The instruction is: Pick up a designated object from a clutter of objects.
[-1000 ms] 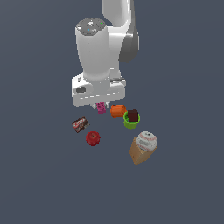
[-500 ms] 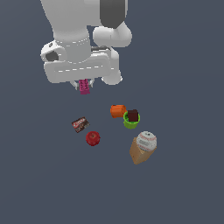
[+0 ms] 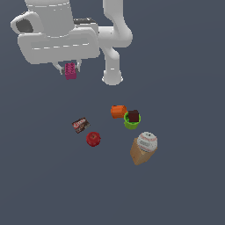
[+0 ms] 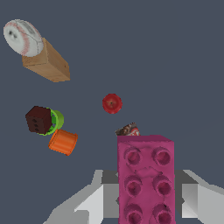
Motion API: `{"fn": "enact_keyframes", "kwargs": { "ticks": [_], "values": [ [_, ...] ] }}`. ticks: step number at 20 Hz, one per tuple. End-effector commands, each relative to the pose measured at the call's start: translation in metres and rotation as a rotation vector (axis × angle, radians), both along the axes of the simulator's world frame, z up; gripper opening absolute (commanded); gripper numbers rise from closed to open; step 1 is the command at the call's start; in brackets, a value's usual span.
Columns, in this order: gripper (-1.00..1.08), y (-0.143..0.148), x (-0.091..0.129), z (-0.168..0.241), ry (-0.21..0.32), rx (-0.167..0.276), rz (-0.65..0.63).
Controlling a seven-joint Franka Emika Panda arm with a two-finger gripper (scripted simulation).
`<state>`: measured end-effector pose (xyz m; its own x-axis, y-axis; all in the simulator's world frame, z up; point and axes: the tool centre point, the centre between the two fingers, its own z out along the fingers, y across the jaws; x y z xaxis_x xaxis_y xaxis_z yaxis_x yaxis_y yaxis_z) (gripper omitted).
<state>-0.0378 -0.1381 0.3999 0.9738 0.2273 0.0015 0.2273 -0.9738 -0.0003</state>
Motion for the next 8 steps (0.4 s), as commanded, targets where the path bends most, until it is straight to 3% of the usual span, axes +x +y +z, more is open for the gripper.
{"fn": "enact_keyframes", "kwargs": {
  "ticks": [1, 8],
  "values": [
    [-1.0, -0.0047, -0.0004, 0.0087, 0.001, 0.0, 0.001],
    [-1.0, -0.0083, 0.0006, 0.0143, 0.001, 0.0, 0.001]
  ]
}}
